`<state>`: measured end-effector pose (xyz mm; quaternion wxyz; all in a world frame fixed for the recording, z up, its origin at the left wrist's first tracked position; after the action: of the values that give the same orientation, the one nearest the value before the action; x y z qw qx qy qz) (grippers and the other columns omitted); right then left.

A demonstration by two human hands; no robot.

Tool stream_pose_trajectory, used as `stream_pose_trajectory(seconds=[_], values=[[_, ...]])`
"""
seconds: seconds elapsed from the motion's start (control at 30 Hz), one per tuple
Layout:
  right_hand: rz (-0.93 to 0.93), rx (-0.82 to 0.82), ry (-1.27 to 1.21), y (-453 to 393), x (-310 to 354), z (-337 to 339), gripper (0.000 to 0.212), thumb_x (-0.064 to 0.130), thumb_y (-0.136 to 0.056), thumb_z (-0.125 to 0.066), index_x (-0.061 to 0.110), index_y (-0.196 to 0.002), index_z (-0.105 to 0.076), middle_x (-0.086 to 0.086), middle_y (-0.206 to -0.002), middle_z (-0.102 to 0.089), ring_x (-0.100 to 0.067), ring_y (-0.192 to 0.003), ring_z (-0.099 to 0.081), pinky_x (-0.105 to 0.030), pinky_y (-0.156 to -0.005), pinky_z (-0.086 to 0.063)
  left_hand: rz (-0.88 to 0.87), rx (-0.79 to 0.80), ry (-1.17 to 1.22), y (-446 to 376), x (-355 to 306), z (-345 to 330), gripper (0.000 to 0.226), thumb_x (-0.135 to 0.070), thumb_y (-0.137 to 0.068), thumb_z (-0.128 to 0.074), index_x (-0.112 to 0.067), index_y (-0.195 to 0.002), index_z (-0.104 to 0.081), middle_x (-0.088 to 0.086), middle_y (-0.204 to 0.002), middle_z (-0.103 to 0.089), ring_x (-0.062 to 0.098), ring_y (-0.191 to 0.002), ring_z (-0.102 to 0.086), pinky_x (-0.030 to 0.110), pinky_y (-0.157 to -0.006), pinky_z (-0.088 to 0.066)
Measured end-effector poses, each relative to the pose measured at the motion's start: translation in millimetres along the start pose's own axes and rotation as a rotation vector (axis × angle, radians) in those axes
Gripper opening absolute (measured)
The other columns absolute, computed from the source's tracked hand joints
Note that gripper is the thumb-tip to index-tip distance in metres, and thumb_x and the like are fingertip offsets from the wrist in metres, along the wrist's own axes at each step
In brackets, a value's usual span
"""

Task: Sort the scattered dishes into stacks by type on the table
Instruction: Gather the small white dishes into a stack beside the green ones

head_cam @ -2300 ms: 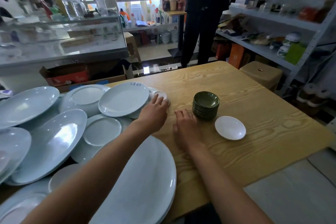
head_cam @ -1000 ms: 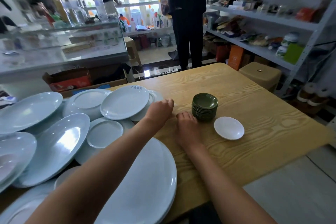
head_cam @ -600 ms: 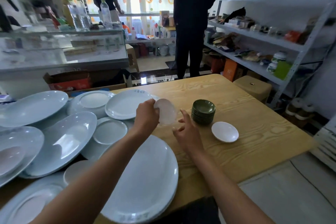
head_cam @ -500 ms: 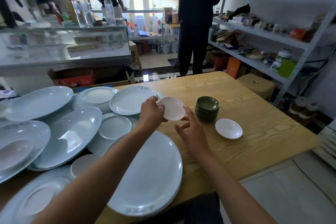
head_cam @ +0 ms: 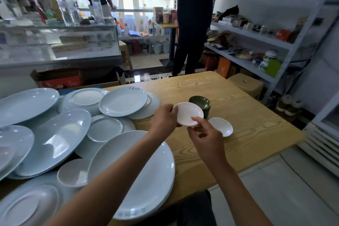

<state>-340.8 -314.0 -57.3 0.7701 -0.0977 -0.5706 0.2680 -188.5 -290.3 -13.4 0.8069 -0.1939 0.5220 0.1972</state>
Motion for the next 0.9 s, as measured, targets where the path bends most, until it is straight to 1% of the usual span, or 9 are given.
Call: stream_pose_trajectory(seconds=[0.13, 0.23, 0.3, 0.37, 0.47, 0.53, 0.6, 0.7, 0.9], values=[[-0.021, 0.008, 0.063, 8.2, -12.9, 22.4, 0.027, 0.02, -0.086, -0.072, 0.025, -0.113, -0.068, 0.013, -0.089, -0.069, -0.005, -0.081, -0.066, -0.021, -0.067, -0.055, -0.028, 0.062, -0.031, 5.3, -6.3, -19.4, 0.032, -0.03, -0.103, -0.037, -0.007, -0.108, -0.06, 0.006, -0.089, -0.063, 0.016, -0.074, -0.066, 0.028, -0.062, -0.059], [-0.001, -0.055, 0.224, 9.1, -28.0, 40.4, 0.023, 0.025, -0.085, -0.073, 0.021, -0.107, -0.071, 0.01, -0.087, -0.069, -0.005, -0.074, -0.063, -0.025, -0.066, -0.055, -0.085, 0.052, -0.105, 4.4, -10.9, -29.5, 0.033, -0.036, -0.102, -0.032, -0.016, -0.096, -0.058, 0.004, -0.086, -0.066, 0.021, -0.077, -0.066, 0.045, -0.071, -0.057], [-0.034, -0.074, 0.307, 8.2, -37.7, 49.4, 0.02, 0.023, -0.085, -0.073, 0.021, -0.105, -0.072, 0.007, -0.085, -0.067, -0.007, -0.073, -0.062, -0.026, -0.064, -0.053, -0.177, 0.049, -0.252, 7.3, -15.5, -32.4, 0.031, -0.035, -0.102, -0.031, -0.016, -0.1, -0.056, 0.004, -0.087, -0.065, 0.023, -0.081, -0.061, 0.043, -0.074, -0.051], [-0.101, -0.076, 0.352, 8.5, -45.7, 56.2, 0.019, 0.02, -0.086, -0.069, 0.021, -0.105, -0.072, 0.007, -0.087, -0.065, -0.01, -0.075, -0.062, -0.02, -0.063, -0.049, -0.302, 0.082, -0.393, 12.2, -21.7, -37.2, 0.028, -0.032, -0.102, -0.033, -0.014, -0.106, -0.055, 0.005, -0.091, -0.064, 0.025, -0.083, -0.059, 0.04, -0.072, -0.046], [-0.18, -0.084, 0.38, 7.7, -55.2, 63.7, 0.019, 0.025, -0.089, -0.066, 0.02, -0.107, -0.071, 0.007, -0.09, -0.066, -0.005, -0.078, -0.06, -0.011, -0.064, -0.042, -0.373, 0.243, -0.567, 24.9, -32.4, -49.1, 0.034, -0.034, -0.102, -0.031, -0.013, -0.124, -0.047, 0.009, -0.116, -0.06, 0.029, -0.103, -0.057, 0.042, -0.084, -0.047], [-0.216, -0.088, 0.383, 5.3, -60.1, 65.6, 0.02, 0.029, -0.09, -0.066, 0.02, -0.107, -0.071, 0.006, -0.092, -0.068, -0.005, -0.081, -0.061, -0.016, -0.068, -0.047, -0.394, 0.315, -0.646, 31.1, -33.9, -56.5, 0.04, -0.034, -0.103, -0.031, -0.012, -0.134, -0.042, 0.008, -0.136, -0.05, 0.028, -0.122, -0.047, 0.038, -0.097, -0.04], [-0.244, -0.094, 0.394, 3.9, -63.0, 65.6, 0.023, 0.03, -0.089, -0.066, 0.02, -0.109, -0.071, 0.005, -0.094, -0.069, -0.009, -0.084, -0.063, -0.024, -0.072, -0.051, -0.403, 0.351, -0.664, 35.7, -31.1, -60.3, 0.045, -0.034, -0.103, -0.031, -0.013, -0.143, -0.034, 0.007, -0.149, -0.038, 0.023, -0.136, -0.033, 0.033, -0.106, -0.029], [-0.265, -0.095, 0.419, 2.4, -65.0, 65.7, 0.027, 0.029, -0.089, -0.066, 0.02, -0.115, -0.069, 0.002, -0.1, -0.07, -0.012, -0.087, -0.063, -0.027, -0.074, -0.052, -0.407, 0.392, -0.683, 36.8, -23.1, -61.1, 0.052, -0.035, -0.103, -0.033, -0.013, -0.149, -0.024, 0.004, -0.156, -0.026, 0.019, -0.145, -0.017, 0.031, -0.115, -0.018], [-0.278, -0.066, 0.47, 3.0, -59.5, 56.2, 0.035, 0.019, -0.092, -0.061, 0.021, -0.126, -0.063, -0.001, -0.101, -0.07, -0.011, -0.084, -0.061, -0.02, -0.069, -0.047, -0.406, 0.384, -0.736, 35.8, -12.5, -47.1, 0.054, -0.031, -0.102, -0.033, -0.014, -0.152, -0.017, 0.003, -0.159, -0.017, 0.017, -0.147, -0.007, 0.036, -0.119, -0.014]])
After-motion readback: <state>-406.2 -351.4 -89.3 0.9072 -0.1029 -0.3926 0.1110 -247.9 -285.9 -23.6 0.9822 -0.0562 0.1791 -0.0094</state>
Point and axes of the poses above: each hand's wrist, its own y-axis away from the middle knuckle, its own z-axis out of the back of the hand, x = y × z, the point moved 2 cm from there along -y, towards the middle knuckle
